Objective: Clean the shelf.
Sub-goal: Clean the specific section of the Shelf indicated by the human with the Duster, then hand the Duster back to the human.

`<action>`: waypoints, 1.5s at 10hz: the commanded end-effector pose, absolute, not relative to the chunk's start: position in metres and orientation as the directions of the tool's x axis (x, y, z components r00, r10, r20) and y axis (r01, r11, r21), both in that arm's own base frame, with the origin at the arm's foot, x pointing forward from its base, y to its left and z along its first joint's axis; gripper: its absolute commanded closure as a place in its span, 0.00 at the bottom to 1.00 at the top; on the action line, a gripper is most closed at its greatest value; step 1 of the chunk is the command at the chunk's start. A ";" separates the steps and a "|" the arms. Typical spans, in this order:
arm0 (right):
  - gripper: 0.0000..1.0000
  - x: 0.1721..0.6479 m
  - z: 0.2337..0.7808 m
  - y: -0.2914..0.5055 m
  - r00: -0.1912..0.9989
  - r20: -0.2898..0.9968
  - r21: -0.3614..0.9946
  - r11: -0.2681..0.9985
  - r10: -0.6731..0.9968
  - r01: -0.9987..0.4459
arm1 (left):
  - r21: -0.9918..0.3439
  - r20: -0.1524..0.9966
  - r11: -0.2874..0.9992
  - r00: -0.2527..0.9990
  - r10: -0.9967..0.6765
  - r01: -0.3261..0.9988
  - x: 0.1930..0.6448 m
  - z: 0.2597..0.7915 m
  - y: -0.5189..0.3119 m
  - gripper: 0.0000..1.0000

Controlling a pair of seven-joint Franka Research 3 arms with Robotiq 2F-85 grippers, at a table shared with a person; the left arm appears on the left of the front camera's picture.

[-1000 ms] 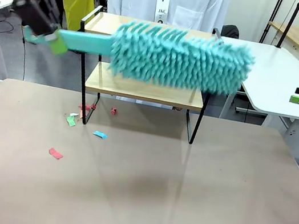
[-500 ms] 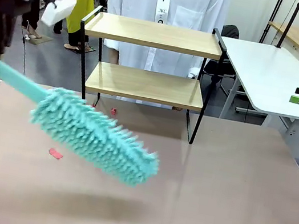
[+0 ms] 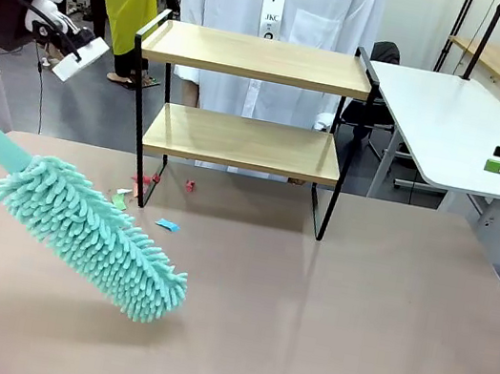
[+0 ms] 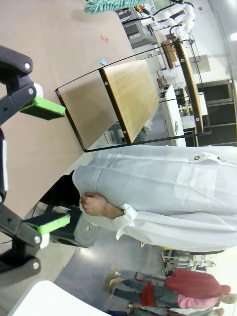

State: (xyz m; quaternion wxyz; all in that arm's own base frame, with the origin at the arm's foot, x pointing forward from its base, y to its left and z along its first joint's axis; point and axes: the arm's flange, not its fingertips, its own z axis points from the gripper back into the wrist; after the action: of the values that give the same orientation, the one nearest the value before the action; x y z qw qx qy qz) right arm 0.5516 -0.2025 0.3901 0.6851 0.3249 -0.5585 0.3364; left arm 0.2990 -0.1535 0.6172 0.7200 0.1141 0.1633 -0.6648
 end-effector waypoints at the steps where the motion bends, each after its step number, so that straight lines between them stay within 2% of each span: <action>1: 0.00 0.552 0.393 -0.201 0.145 0.984 0.063 0.562 0.101 -0.825 | -0.050 -0.348 0.074 0.052 -0.936 0.996 0.291 0.622 -0.150 0.87; 12: 0.00 0.552 0.390 -0.203 0.150 0.984 0.069 0.563 0.098 -0.824 | -0.045 -0.367 0.084 0.062 -0.928 0.995 0.293 0.623 -0.153 0.87; 13: 0.00 0.545 0.405 -0.197 0.130 0.987 0.062 0.527 0.093 -0.847 | -0.025 -0.254 0.117 0.107 -0.961 0.993 0.285 0.632 -0.133 0.87; 15: 0.00 0.537 0.431 -0.167 0.139 0.982 0.063 0.484 0.124 -0.873 | 0.005 -0.112 0.132 0.132 -0.985 0.991 0.287 0.620 -0.130 0.87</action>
State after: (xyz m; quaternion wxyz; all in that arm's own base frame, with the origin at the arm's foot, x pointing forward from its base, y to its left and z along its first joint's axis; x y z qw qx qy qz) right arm 0.5468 -0.1859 0.4142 0.6677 0.3370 -0.5563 0.3622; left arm 0.2897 -0.1328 0.6343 0.7436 0.0621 0.0855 -0.6602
